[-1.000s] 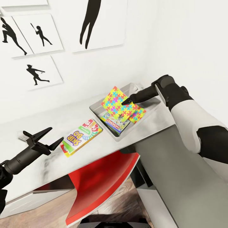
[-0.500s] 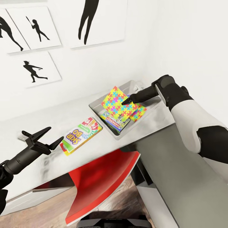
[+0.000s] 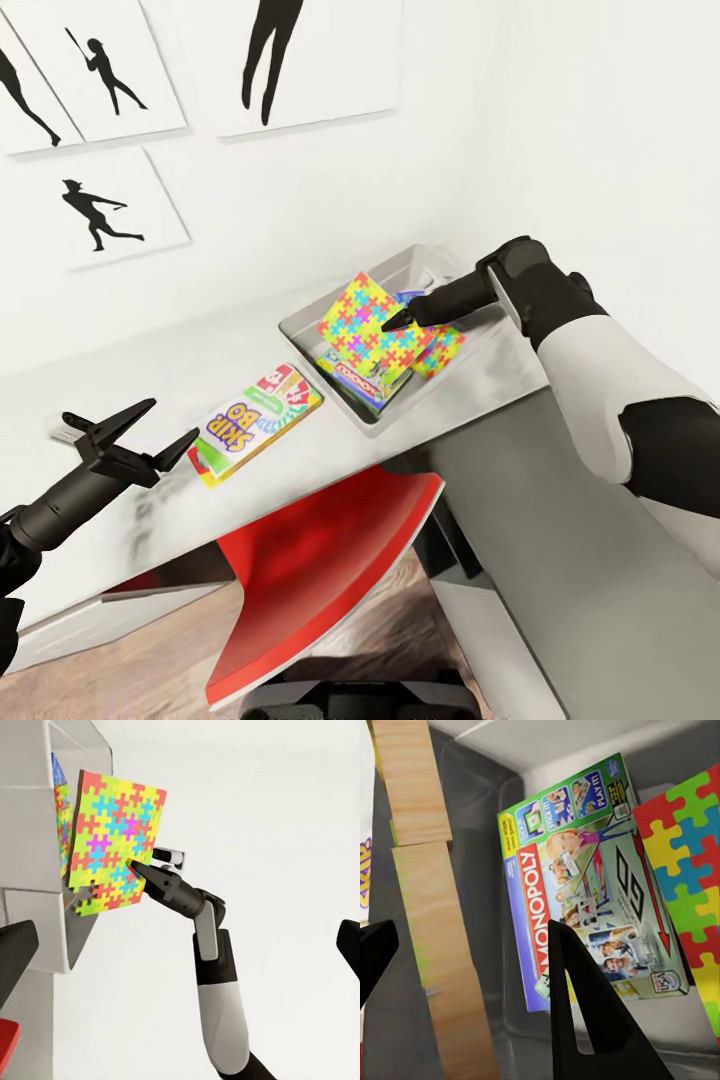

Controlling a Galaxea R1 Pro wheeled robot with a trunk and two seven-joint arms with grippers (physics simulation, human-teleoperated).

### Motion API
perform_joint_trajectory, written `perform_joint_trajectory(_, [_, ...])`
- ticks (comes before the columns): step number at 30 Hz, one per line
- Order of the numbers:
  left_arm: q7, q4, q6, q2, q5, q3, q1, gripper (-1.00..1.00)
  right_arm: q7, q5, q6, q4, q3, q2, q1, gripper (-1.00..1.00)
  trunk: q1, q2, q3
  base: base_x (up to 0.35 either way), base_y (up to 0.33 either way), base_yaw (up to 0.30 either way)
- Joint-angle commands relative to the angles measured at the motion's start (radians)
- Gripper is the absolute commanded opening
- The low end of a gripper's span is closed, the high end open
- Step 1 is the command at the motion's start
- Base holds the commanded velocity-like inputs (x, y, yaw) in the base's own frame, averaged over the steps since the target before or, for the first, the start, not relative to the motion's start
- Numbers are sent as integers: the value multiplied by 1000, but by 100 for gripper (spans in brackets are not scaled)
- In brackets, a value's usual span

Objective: Put all the toys in the child's room - the three board games (two on the bed and one on the table), the two jigsaw puzzles on the table, and the tennis ball on the table - inside the toy box on the table in the child's room.

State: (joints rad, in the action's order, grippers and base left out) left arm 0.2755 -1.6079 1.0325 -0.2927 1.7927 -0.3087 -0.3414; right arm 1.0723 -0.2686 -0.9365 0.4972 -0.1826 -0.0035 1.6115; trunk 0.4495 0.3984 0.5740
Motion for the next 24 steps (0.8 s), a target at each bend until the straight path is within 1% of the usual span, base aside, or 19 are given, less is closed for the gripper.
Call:
perform_joint_trajectory(1, [9, 0, 3, 0, -8, -1, -1, 100, 9, -10, -2, 1, -2, 0, 1, -100, 0, 2, 3, 0, 0, 0])
perform_joint_trajectory(24, [13, 0, 3, -2, -9, -1, -1, 100, 6, -6, -2, 3, -3, 3, 1, -100, 0, 2, 41, 0, 0, 0])
